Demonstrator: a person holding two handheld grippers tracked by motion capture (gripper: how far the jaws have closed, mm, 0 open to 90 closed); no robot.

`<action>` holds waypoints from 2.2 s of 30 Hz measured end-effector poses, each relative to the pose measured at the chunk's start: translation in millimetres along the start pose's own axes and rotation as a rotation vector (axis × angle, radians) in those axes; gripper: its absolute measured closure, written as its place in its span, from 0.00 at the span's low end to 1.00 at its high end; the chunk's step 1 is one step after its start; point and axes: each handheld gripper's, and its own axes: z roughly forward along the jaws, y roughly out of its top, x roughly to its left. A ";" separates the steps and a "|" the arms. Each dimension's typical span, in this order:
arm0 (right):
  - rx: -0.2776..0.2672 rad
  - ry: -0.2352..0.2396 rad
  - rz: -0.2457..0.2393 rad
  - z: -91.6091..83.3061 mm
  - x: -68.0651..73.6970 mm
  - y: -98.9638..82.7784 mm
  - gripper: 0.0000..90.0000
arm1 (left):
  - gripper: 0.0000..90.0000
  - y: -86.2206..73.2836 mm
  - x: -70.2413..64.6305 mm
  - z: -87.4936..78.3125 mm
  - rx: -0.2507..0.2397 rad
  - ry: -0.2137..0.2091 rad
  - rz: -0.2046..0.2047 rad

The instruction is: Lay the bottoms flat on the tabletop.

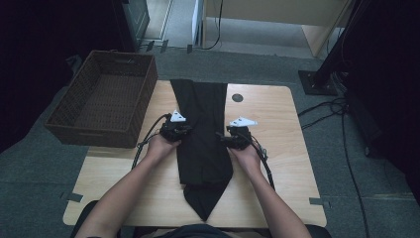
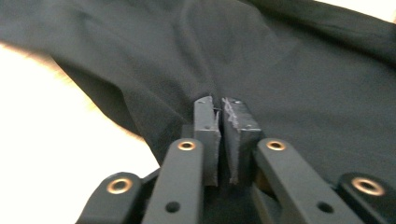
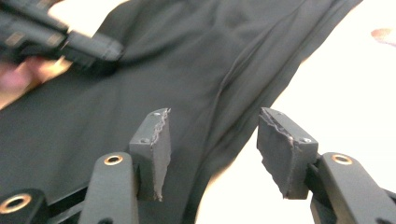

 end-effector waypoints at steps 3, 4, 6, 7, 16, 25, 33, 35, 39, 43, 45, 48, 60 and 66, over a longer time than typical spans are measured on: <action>-0.016 -0.005 0.017 15.6 -8.0 12.0 0.49 | 0.96 -0.1 0.2 -0.1 0.000 -0.002 -0.005; -0.009 -0.012 0.011 21.4 -9.9 14.9 0.48 | 0.96 -0.2 0.3 -0.1 -0.001 -0.002 -0.008; 0.021 -0.034 -0.006 31.5 -11.2 19.3 0.48 | 0.96 -0.2 0.1 -0.1 -0.001 0.000 -0.013; 0.030 -0.044 -0.019 35.7 -11.1 20.5 0.48 | 0.96 -0.2 0.0 -0.2 -0.001 0.001 -0.016; 0.079 -0.050 -0.026 53.3 -9.5 18.7 0.54 | 0.95 -1.5 -1.5 -1.5 -0.001 0.008 -0.034; 0.072 0.011 -0.024 53.8 -3.0 18.5 0.95 | 0.89 -2.9 -1.9 -2.9 -0.003 -0.009 -0.049; 0.166 0.056 -0.061 33.9 6.2 14.4 0.97 | 0.68 1.8 3.2 -9.0 -0.006 -0.054 -0.071; 0.167 0.073 -0.065 24.4 10.3 7.2 0.97 | 0.61 6.8 6.6 -10.0 -0.010 -0.043 -0.073; 0.160 0.117 -0.069 6.0 18.4 -8.8 0.97 | 0.50 16.5 14.3 -4.6 0.021 -0.048 -0.094; 0.151 0.146 -0.053 -9.3 27.2 -22.4 0.97 | 0.41 25.8 18.8 3.4 0.012 -0.052 -0.101; 0.147 0.157 -0.036 -16.0 31.1 -27.1 0.97 | 0.38 29.5 21.3 8.3 0.026 -0.053 -0.101; 0.138 0.164 -0.023 -24.8 34.6 -33.2 0.97 | 0.36 29.5 23.8 14.3 -0.003 -0.029 -0.104; 0.125 0.164 0.004 -37.9 35.1 -46.0 0.97 | 0.34 22.0 18.2 23.7 0.018 -0.013 -0.004; 0.111 0.158 -0.017 -36.2 34.8 -48.5 0.96 | 0.64 20.9 15.7 22.1 0.009 -0.024 0.034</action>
